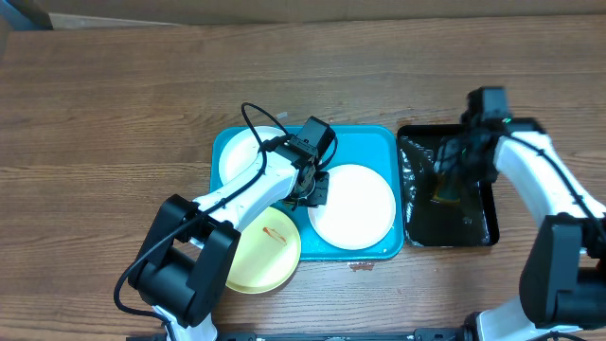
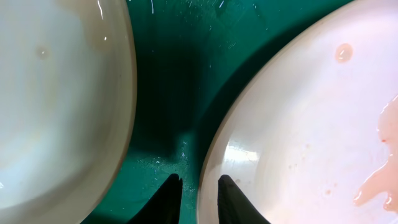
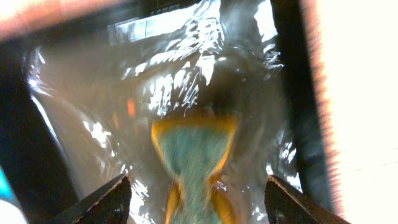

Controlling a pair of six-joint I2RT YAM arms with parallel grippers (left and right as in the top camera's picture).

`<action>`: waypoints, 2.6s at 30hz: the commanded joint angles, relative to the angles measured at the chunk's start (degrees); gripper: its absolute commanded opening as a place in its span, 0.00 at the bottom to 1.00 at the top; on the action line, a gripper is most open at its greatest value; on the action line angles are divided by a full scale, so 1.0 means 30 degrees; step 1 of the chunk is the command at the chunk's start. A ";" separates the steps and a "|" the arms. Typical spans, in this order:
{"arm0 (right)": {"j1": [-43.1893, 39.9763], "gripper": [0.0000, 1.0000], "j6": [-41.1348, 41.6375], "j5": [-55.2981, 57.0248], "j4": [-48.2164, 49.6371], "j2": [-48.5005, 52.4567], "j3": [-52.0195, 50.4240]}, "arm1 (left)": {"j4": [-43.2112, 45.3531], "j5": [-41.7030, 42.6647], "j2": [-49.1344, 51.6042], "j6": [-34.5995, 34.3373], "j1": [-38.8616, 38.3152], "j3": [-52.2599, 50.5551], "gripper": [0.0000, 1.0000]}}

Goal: Clean dirty plates on tray and stack at the side
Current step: 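Carry the sponge with the right gripper back into the black tray, then release the sponge and raise the right gripper to the right side, then lift the right white plate by its rim with the left gripper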

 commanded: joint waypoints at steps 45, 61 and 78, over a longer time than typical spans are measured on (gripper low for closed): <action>-0.5574 1.00 0.1370 -0.0393 -0.0714 -0.0328 0.3191 | -0.3832 -0.0430 0.0539 0.0124 0.1428 0.5326 0.04; -0.5574 1.00 0.1370 -0.0393 -0.0714 -0.0328 0.3191 | -0.2404 -0.3621 0.0619 0.0240 -0.1246 0.9741 0.04; -0.5574 1.00 0.1370 -0.0393 -0.0714 -0.0328 0.3191 | 0.0576 -1.4724 0.0619 0.3133 -0.8386 0.9726 0.04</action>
